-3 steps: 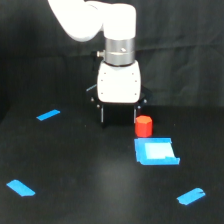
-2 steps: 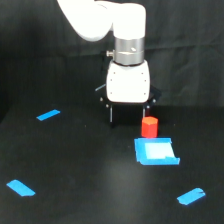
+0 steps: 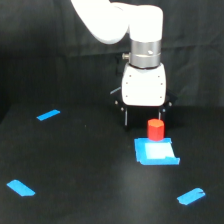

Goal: Pick up the red object from the table

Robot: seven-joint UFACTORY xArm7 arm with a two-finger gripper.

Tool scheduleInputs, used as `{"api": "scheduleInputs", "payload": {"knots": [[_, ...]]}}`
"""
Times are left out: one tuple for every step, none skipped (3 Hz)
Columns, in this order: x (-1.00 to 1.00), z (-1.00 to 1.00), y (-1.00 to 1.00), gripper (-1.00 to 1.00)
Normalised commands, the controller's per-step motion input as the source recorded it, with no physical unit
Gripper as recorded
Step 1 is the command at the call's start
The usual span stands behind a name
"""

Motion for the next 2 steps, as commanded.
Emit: {"api": "scheduleInputs", "payload": {"knots": [[0.24,-0.43,-0.31,0.87],[0.11,-0.33,-0.43,0.67]]}}
